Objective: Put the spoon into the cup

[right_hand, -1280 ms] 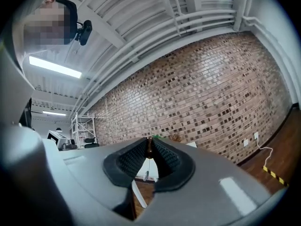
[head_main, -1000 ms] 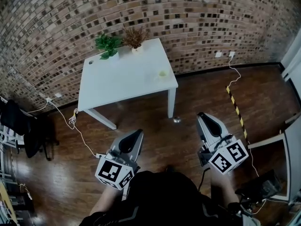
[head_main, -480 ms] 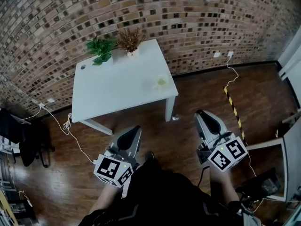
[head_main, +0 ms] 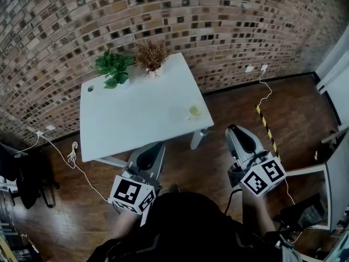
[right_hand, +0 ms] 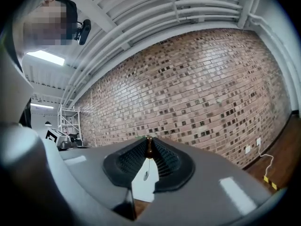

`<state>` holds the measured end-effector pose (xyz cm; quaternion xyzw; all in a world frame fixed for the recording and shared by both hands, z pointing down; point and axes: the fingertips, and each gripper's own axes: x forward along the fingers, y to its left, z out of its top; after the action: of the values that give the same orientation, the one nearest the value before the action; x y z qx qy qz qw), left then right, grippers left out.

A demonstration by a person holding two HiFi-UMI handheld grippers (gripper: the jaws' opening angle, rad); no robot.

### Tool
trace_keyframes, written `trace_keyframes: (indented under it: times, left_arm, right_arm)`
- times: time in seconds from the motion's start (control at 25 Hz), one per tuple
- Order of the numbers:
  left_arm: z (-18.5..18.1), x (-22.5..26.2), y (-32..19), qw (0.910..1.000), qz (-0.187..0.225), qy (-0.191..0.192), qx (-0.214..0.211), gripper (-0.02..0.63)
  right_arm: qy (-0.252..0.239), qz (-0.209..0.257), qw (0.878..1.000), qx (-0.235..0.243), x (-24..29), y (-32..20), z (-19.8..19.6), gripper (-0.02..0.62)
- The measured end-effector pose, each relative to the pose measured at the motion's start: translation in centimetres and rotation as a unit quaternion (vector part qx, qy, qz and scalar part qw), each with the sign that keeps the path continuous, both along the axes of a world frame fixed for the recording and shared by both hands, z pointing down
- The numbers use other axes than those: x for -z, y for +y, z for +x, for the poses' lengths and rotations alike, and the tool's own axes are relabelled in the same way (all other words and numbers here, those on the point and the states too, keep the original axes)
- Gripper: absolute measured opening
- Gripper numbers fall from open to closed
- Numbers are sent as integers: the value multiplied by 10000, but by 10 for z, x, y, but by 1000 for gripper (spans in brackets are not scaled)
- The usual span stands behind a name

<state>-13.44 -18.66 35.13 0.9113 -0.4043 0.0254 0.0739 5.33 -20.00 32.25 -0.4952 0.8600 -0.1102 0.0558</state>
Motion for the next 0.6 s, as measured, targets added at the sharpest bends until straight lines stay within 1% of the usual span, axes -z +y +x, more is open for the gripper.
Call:
trace_keyframes:
  times: [0.12,0.28,0.44,0.6]
  left_arm:
    - [-10,-8,-21,9999,-32,106,-102,-6]
    - [-15,-10,-48,9997,-125,142,-177,-6]
    - [-19,-18,-66,9991,-183,345,-160,-6]
    - [-13,-19,-82,9990,-287,338,-104,-6]
  right_arm:
    - [72,-16,9999,-101,2,-22,-9,46]
    - [104,-130,9995,-256,-2,-48,-12,46]
    - [195,-204,9993,-258,-9,-69,-14,46]
    - [216,-225,9994,-135,-11,-93,-10,46]
